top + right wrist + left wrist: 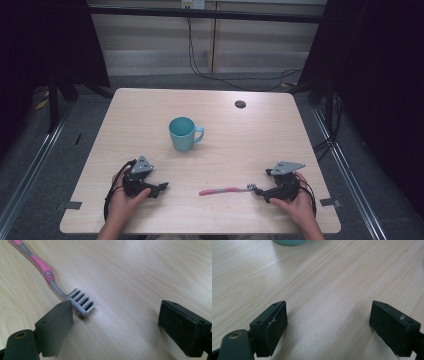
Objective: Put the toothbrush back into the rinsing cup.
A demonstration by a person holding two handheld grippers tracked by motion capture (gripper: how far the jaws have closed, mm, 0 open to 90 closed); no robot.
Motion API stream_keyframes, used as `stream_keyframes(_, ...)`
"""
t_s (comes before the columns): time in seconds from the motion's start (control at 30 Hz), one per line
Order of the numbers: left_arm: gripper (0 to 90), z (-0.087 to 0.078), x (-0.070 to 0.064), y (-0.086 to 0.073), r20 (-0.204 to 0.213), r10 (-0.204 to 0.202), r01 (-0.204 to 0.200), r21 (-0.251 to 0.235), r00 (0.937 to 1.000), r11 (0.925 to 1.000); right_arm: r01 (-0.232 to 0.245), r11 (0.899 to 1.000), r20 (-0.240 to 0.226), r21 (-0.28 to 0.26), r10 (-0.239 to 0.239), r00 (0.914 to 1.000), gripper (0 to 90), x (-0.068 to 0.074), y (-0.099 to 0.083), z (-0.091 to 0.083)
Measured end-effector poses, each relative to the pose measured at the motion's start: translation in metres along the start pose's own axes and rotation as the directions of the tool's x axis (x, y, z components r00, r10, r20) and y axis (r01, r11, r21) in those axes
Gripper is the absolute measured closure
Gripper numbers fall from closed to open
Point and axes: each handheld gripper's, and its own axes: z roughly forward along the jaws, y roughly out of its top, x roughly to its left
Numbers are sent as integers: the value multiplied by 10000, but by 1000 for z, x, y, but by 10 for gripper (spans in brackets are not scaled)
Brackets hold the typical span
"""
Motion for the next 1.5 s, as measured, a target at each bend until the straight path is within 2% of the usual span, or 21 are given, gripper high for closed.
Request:
stream_keyframes(0.37,147,0,0,0,3,-5,5,-9,10000,10000,-41,10000,63,-16,41,10000,142,0,0,-1)
stream_keyframes(0.53,147,0,0,0,5,-10,10,-3,10000,10000,93,9993,-68,375,-91,9999,159,1,4,-3)
stream_keyframes(0.7,147,0,0,0,1,5,-5,-8,10000,10000,594,9957,-184,706,-582,9981,168,6,8,-5)
stream_keyframes(0.73,147,0,0,0,10,-3,3,4,10000,10000,821,9933,-242,820,-803,9965,172,8,11,-6)
stream_keyframes(0.87,147,0,0,0,5,0,0,16,10000,10000,985,9919,-453,804,-951,9944,199,11,16,-9)
stream_keyframes(0.93,148,0,0,0,-7,1,-1,-2,10000,10000,1373,9845,-635,1089,-1310,9894,213,14,22,-10)
stream_keyframes(0.97,147,0,0,0,-7,1,-1,-2,10000,10000,1373,9845,-635,1089,-1310,9894,213,14,22,-10)
stream_keyframes(1.17,147,0,0,0,-1,-2,2,-4,10000,10000,1950,9699,-906,1461,-1832,9789,238,18,34,-9)
stream_keyframes(1.27,147,0,0,0,-9,-23,23,9,10000,10000,2186,9611,-1068,1686,-2027,9734,239,19,41,-7)
stream_keyframes(1.3,147,0,0,0,-9,-23,23,9,10000,10000,2186,9611,-1068,1686,-2027,9734,239,19,41,-7)
stream_keyframes(1.33,147,0,0,0,-15,-10,10,19,10000,10000,2320,9564,-1202,1777,-2129,9697,249,19,45,-7)
stream_keyframes(1.37,147,0,0,0,-12,-14,14,15,10000,10000,2320,9564,-1202,1777,-2129,9697,249,19,45,-7)
stream_keyframes(1.4,147,0,0,0,-14,-16,16,16,10000,10000,2435,9501,-1261,1949,-2219,9669,259,21,50,-6)
stream_keyframes(1.43,147,0,0,0,-14,-16,16,16,10000,10000,2435,9501,-1261,1949,-2219,9669,259,21,50,-6)
stream_keyframes(1.5,148,0,0,0,-14,-11,11,20,10000,10000,2608,9413,-1422,2142,-2341,9618,274,21,56,-5)
